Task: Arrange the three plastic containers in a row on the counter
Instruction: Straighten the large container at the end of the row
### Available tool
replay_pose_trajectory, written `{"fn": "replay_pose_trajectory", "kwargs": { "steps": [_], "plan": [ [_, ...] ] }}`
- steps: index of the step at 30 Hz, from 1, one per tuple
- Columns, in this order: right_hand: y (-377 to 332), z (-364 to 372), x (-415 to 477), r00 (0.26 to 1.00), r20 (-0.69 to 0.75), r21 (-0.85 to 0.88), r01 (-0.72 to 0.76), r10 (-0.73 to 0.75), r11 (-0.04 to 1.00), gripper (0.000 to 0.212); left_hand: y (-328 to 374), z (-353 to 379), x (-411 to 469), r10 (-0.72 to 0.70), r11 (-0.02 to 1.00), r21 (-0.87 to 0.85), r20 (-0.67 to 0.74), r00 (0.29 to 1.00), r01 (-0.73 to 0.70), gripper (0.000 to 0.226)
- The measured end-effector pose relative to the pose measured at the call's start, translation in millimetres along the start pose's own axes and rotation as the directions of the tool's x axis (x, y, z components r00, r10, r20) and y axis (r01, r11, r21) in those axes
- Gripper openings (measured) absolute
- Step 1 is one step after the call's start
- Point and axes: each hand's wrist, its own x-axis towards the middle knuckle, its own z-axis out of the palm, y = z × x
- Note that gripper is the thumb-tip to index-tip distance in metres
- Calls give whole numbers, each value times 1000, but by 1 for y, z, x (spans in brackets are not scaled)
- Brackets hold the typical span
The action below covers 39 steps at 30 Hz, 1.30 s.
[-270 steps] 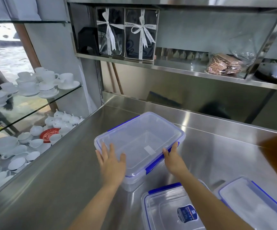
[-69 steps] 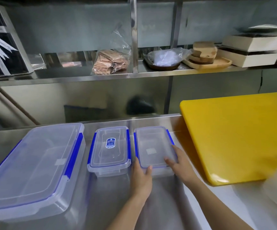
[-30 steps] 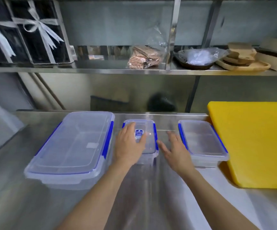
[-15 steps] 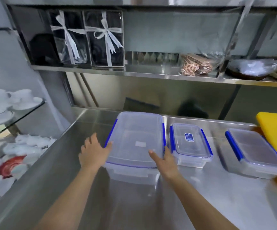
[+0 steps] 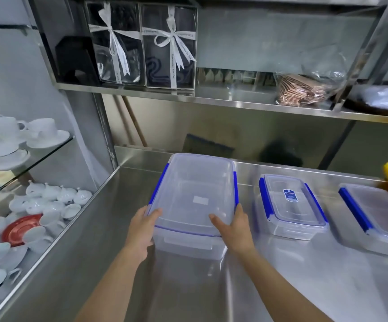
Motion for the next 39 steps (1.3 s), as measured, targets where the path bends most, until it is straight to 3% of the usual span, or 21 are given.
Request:
{"fn": "replay_pose_trajectory", "kwargs": {
  "steps": [3, 9, 12, 14, 17, 19, 22, 26, 32, 36, 39],
  "plan": [
    [4, -2, 2, 1000, 24, -36, -6, 7, 999, 74, 2, 6, -1, 29, 1000, 5, 5, 1000, -29, 16],
    [-7, 8, 8, 996, 92, -76, -3, 10, 997, 82, 6, -4, 1, 99, 994, 42, -30, 995, -97, 26],
    [-15, 11, 12, 977, 198, -175, -43, 78, 984, 83, 9, -14, 2, 178, 957, 259, -160, 971, -133, 44],
    [-19, 7, 17, 970, 232, -209, -27, 76, 978, 66, 17, -19, 0, 295, 862, 492, -294, 909, -120, 58],
    [-26, -12, 25, 992, 126, -339, 49, -6, 940, 38, 42, -6, -15, 528, 747, 598, -267, 806, -291, 53],
    [-27, -27, 31, 997, -3, -377, 70, -77, 924, 32, 55, 16, -30, 649, 682, 564, -173, 741, -466, 45],
    [-24, -40, 37, 978, -127, -386, 105, -165, 916, 30, 63, 49, -53, 708, 642, 448, -37, 705, -622, 39],
    [-11, -49, 42, 957, -199, -393, 120, -212, 912, 40, 55, 91, -62, 645, 677, 368, 121, 754, -638, 41],
    [37, -85, 61, 988, -103, -381, 70, -117, 922, 67, 26, 159, -51, 277, 908, 255, 229, 933, -332, 58],
    [57, -94, 75, 998, 15, -297, 55, -53, 953, 75, 12, 177, -36, 110, 957, 239, 225, 968, -165, 67],
    [65, -93, 82, 996, 65, -283, 78, -62, 956, 72, 4, 188, -25, 103, 964, 215, 240, 965, -157, 60]
  ]
}}
